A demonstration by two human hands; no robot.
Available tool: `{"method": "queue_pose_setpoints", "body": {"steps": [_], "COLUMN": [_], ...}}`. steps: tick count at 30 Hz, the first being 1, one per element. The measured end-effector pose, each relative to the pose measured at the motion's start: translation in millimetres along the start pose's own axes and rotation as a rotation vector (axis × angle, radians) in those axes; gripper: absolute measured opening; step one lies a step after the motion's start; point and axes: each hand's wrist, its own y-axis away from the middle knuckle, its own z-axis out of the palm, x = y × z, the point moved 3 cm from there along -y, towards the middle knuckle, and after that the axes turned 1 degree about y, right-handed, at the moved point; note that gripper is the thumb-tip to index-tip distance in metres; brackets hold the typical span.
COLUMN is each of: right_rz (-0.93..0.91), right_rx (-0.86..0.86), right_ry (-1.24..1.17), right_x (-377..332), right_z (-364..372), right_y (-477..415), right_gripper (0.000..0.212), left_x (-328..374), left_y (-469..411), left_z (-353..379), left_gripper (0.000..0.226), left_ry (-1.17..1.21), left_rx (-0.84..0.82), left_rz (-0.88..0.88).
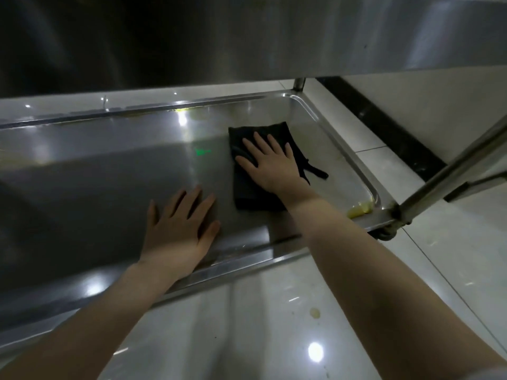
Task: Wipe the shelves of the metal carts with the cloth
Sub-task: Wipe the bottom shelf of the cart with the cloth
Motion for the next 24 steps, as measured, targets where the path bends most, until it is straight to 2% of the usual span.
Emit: {"method": "queue_pose_setpoints", "body": {"steps": [3,8,12,18,21,24], "right_rz": [-0.058,-0.128,-0.028,0.028,-0.007,-0.044], "right_rx": [0.026,0.014,0.066,-0.029,-0.007,0.019], "right_ry": [0.005,0.014,0.043,0.002,-0.006,0.008], "right_x": [-1,17,17,34,32,41], "right_z": [-3,-17,-18,-10,-11,-9], "right_y": [50,156,124,10,21,83], "right_gripper": [0.062,0.067,0.073,0.071,0.067,0.065], "left_x": [0,30,43,40,37,36], "left_y": [3,-11,-11,-16,-14,-11], "left_z": [-4,-3,14,15,13,14], "left_gripper": [0.068,0.066,0.066,0.064,0.063,0.061], "left_ry": [0.031,0.036,0.023,-0.007,0.029,0.028], "left_rx": [0.023,0.034,0.010,-0.020,-0.037,-0.040], "left_rz": [-0.020,-0.167,-0.151,-0.128,-0.143,-0.142]}}
